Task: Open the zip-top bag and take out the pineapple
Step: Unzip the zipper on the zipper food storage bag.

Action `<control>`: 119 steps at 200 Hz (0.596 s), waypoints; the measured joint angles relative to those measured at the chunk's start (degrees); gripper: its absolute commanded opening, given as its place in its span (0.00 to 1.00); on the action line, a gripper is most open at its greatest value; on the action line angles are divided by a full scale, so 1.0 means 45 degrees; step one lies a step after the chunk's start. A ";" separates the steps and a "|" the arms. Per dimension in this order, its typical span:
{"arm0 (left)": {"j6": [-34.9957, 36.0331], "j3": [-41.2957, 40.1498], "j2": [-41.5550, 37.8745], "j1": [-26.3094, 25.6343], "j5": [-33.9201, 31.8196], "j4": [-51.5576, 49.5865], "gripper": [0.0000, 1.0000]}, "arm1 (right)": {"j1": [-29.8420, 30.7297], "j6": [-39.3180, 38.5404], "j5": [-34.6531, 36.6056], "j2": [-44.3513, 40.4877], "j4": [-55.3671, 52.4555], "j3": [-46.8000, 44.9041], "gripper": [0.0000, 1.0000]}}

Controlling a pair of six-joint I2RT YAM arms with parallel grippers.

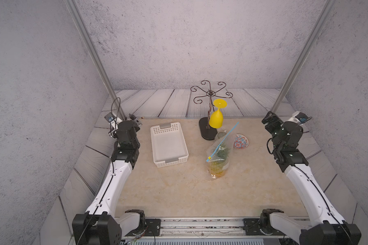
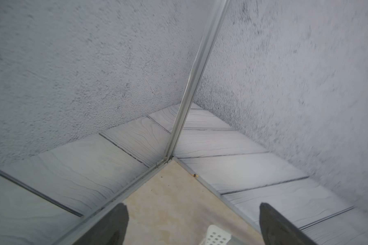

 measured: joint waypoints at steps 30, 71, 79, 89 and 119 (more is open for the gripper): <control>-0.3939 0.1360 0.0364 -0.0325 0.2584 -0.2807 0.96 | 0.1622 0.0549 -0.0631 0.1792 -0.5314 0.4197 0.99; -0.5989 0.1933 0.1331 -0.3162 0.6533 -0.6615 0.75 | 0.5430 -0.2278 -0.1443 0.2035 -1.0112 0.5722 0.85; -0.6271 0.1729 0.1103 -0.3657 0.7305 -0.7155 0.72 | 0.5513 -0.3109 -0.2055 0.1598 -1.0452 0.5459 0.82; -0.6538 0.1472 0.0719 -0.4133 0.8155 -0.7830 0.71 | 0.5508 -0.4245 -0.2890 0.0957 -1.0608 0.5076 0.80; -0.8602 0.0670 -0.0607 -0.5197 0.9928 -0.8748 0.69 | 0.5581 -0.8004 -0.4930 -0.0568 -1.0248 0.4454 0.77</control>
